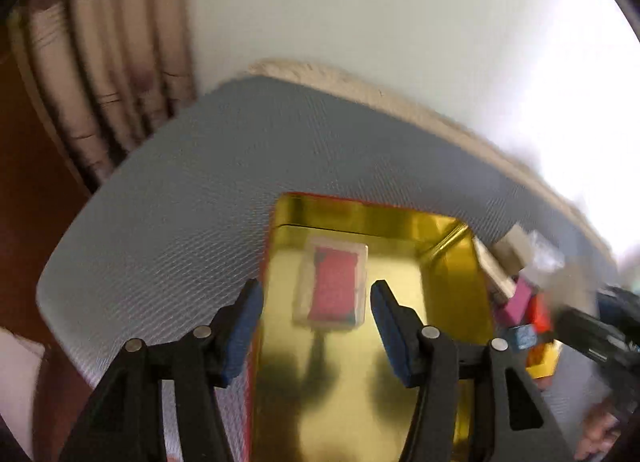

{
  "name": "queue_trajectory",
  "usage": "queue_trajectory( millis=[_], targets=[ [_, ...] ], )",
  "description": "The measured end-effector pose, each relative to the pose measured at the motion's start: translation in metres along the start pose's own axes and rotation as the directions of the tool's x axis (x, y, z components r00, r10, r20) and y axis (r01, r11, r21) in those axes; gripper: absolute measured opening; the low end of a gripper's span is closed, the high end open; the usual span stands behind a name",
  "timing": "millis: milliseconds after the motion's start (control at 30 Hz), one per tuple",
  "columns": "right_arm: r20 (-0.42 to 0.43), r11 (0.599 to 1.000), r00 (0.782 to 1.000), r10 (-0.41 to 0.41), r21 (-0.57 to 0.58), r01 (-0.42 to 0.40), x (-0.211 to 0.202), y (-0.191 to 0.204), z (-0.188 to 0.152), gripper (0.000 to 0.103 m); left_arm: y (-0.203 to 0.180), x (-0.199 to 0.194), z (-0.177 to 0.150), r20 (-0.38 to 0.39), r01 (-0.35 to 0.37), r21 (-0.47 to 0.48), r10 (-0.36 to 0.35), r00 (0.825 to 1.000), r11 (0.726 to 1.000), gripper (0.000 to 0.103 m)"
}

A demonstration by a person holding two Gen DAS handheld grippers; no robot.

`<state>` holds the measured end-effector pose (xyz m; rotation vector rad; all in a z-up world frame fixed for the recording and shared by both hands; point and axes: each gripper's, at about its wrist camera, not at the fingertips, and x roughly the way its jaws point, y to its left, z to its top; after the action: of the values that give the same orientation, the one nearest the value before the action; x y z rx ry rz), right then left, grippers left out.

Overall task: Organize rigid objects
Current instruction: 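Lower clear box into gold tin with left tool while right drops chevron cube, then grasp the yellow red-striped block with the left tool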

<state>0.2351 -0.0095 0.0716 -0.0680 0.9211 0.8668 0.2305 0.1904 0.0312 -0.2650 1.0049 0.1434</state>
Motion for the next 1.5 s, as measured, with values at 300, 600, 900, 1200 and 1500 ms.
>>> queue_trajectory(
  millis=[300, 600, 900, 1200, 1500],
  targets=[
    [-0.106, 0.998, 0.993, -0.055, -0.046, 0.050, 0.076, 0.017, 0.016, 0.027, 0.008, -0.084, -0.068, 0.067, -0.030, -0.085, 0.036, 0.997, 0.996, 0.060],
    [-0.141, 0.994, 0.984, -0.111, -0.004, 0.111, 0.112, 0.019, 0.015, 0.044, 0.013, -0.105, -0.104, 0.110, -0.003, -0.133, 0.018, 0.994, 0.991, 0.061],
    [0.173, 0.983, 0.973, -0.155, 0.127, 0.134, -0.030, -0.010, -0.046, 0.085, -0.040, -0.103, -0.117, 0.097, 0.052, 0.089, -0.061, 0.993, 0.995, 0.061],
    [0.000, 0.766, 0.767, -0.641, 0.055, 0.640, -0.117, -0.129, -0.194, 0.089, -0.160, -0.091, -0.110, -0.050, 0.266, 0.336, -0.265, 0.963, 0.903, 0.061],
    [-0.021, 0.774, 0.799, -0.601, 0.233, 0.588, -0.143, -0.184, -0.244, 0.089, -0.231, -0.017, -0.064, -0.217, 0.335, 0.122, -0.305, 0.927, 0.934, 0.061]
  ],
)
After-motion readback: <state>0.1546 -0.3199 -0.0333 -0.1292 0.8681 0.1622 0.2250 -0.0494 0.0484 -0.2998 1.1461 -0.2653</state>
